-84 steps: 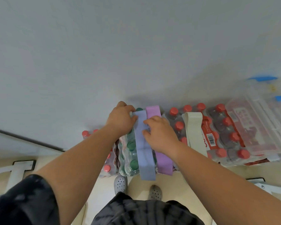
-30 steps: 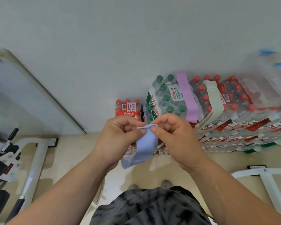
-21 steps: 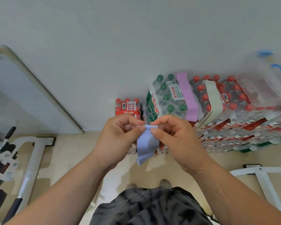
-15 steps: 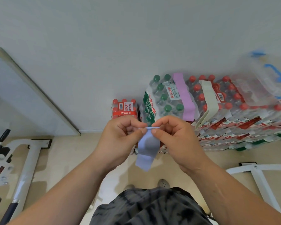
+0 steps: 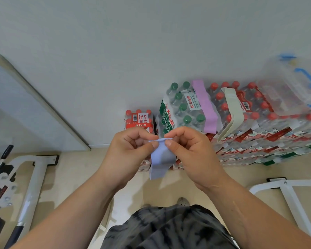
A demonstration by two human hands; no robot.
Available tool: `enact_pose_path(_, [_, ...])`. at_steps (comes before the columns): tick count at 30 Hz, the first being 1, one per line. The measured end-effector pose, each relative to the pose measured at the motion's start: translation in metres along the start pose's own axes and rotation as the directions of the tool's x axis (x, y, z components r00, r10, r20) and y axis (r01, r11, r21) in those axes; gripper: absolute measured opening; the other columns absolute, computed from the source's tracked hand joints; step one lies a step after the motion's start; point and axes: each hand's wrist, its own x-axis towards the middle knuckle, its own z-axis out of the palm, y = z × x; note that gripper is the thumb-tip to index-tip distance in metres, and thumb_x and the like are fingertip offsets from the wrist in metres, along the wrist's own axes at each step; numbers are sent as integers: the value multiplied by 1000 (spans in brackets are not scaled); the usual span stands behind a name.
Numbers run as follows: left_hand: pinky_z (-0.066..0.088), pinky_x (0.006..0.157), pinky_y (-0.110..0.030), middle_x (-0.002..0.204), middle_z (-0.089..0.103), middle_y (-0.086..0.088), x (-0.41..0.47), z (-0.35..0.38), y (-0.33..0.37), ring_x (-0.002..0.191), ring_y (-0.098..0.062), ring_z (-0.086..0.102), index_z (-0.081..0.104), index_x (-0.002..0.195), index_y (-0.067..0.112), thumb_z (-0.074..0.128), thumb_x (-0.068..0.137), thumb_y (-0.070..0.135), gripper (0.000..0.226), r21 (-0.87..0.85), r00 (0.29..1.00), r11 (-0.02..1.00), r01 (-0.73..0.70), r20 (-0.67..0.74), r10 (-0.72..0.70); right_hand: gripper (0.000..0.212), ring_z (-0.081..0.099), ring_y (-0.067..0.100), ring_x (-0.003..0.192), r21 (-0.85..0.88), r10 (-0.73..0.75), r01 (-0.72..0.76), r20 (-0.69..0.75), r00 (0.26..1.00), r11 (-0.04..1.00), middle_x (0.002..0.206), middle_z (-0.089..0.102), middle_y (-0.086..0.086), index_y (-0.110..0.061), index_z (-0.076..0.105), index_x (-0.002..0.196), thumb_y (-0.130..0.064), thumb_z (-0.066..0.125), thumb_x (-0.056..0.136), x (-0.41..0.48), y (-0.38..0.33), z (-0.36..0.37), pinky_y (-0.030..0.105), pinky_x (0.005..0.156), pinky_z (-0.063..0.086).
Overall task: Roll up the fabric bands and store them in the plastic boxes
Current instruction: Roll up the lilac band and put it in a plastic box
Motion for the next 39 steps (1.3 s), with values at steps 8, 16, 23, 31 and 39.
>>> enact_pose_path(8, [46, 49, -24, 67, 69, -18, 3, 0, 8, 52, -19, 59, 72, 87, -1, 66, 89, -4, 7, -25, 995, 995, 95, 15, -94, 23, 57, 12, 68, 57, -40, 40, 7, 999, 998, 73, 64, -5, -18, 74, 89, 3, 67, 91, 2, -1, 2, 24, 62, 50])
enact_pose_path(16, [55, 71, -61, 84, 71, -29, 6, -1, 5, 80, -55, 65, 74, 78, 5, 70, 85, -9, 16, 61, 999, 998, -23, -36, 25, 20, 61, 8, 69, 60, -27, 26, 1, 1000, 998, 73, 67, -5, -19, 74, 87, 1, 72, 88, 1, -6, 5, 18, 64, 49])
enact_pose_path(23, [56, 71, -56, 83, 73, -25, 7, -3, 6, 78, -49, 66, 75, 79, 5, 73, 83, -4, 10, 64, 1000, 998, -24, 4, 24, 18, 65, 5, 72, 37, 18, -17, -37, 999, 999, 76, 73, -7, -18, 73, 86, 0, 71, 88, 3, -9, 8, 16, 66, 50])
enact_pose_path(31, [58, 76, -42, 83, 74, -22, 9, -3, 3, 79, -36, 70, 74, 80, 5, 74, 83, -5, 11, 56, 1000, 998, 2, -3, -2, 18, 65, 4, 72, 8, 17, -17, -1, 1000, 1000, 75, 72, -8, -16, 73, 86, 2, 71, 87, 4, -10, 7, 16, 68, 51])
enact_pose_path(39, [55, 83, -58, 86, 72, -27, 9, -4, 3, 88, -51, 65, 73, 80, 9, 74, 83, -6, 15, 67, 998, 996, -56, 20, 54, 20, 61, 5, 66, -20, 17, -17, -17, 1000, 1000, 69, 68, -9, -16, 73, 95, 2, 70, 88, 6, -9, 3, 17, 64, 49])
